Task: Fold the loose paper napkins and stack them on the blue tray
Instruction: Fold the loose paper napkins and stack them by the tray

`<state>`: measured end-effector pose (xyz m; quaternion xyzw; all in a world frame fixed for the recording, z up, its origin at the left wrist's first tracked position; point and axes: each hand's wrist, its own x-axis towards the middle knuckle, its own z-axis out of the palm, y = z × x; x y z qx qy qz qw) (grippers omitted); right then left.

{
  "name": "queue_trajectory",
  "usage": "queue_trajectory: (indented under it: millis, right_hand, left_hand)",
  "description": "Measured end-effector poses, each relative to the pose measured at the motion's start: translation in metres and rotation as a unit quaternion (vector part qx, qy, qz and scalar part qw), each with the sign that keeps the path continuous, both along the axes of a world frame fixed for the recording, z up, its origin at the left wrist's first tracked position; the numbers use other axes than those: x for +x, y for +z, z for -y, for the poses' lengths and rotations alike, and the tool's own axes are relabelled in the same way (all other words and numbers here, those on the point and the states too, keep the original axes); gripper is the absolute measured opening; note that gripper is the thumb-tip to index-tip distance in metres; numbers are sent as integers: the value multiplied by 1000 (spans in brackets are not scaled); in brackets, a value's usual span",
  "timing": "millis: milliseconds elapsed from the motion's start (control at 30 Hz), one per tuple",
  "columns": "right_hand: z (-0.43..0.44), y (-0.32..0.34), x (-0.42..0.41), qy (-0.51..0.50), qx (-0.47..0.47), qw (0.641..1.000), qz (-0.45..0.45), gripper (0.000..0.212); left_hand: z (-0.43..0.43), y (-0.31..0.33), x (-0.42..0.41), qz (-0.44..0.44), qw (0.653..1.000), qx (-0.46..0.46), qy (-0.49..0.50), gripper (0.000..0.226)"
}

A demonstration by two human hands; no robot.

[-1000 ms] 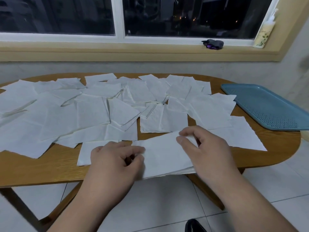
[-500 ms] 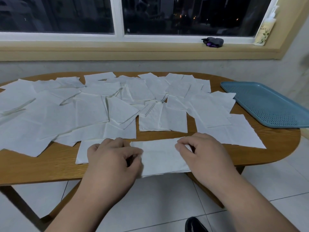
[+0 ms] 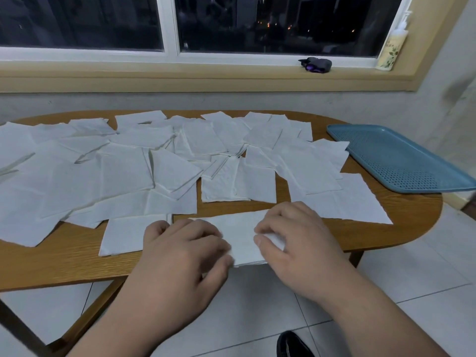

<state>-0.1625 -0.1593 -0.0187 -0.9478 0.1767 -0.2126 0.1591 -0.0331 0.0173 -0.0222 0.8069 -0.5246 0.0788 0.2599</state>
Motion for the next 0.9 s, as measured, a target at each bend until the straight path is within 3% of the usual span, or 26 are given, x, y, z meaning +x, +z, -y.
queue_trajectory:
  millis: [267,400,533,900]
  right_hand:
    - [5,2,-10,-4,13,999,-28,25]
    - [27,6,-19,-116,22,993,4,26]
    - [44,4,-21,-198,-2,978,-69,42]
    - [26,-1,-62,-181,-19,982,-47,34]
  left_hand:
    - [6,-2,-1,0,1000,2,16,24]
    - [7,-3,-2,-3,1000,-8,18,23]
    - [6,-4,-1,-3,1000,-7,19,24]
    - [5,-2,-9,2,999,15,46,31]
